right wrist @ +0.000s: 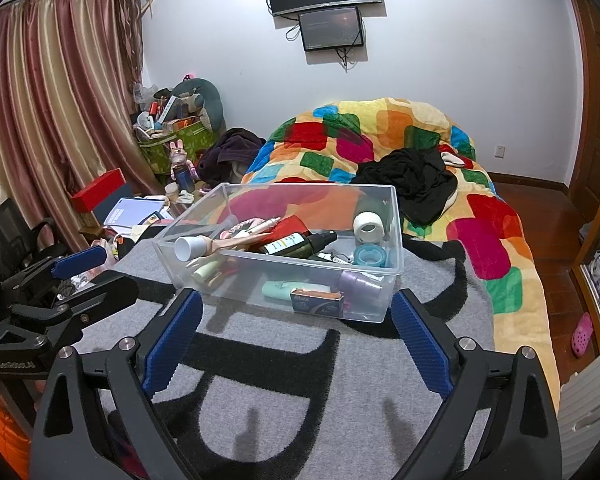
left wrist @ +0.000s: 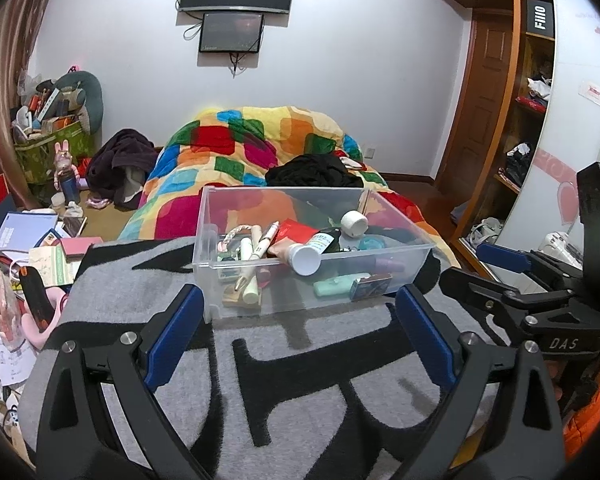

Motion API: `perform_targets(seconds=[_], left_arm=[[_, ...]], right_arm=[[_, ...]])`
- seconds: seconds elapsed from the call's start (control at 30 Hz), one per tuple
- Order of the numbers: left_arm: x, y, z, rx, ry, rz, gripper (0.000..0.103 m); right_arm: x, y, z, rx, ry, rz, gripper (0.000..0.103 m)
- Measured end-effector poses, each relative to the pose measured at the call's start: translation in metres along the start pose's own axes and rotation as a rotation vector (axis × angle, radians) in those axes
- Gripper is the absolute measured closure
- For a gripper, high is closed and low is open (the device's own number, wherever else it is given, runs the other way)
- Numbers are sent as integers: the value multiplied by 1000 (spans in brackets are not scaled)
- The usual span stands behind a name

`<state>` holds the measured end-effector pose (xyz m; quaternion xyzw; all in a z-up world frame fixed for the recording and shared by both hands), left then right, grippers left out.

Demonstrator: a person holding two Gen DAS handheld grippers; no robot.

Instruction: Organize objects

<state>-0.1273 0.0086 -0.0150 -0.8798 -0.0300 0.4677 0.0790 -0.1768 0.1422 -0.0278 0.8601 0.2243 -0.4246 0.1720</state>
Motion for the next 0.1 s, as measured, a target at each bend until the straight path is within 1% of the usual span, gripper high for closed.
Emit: perform_targets(seconds=[0.1], left_arm=[[-1,0,-2,-4,-4,-1,4]], right_arm=[[0,0,-1,0,-3,-1,8]])
Point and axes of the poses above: each gripper's, at about its wrist camera, not at the fingertips, and z roughly the way its jaws point, y to its left, x to its underside, the point moved 9 cm from there along z, roughly the way its jaws point, and after that the axes turned 3 degrees about -z, right-handed, at the moved point
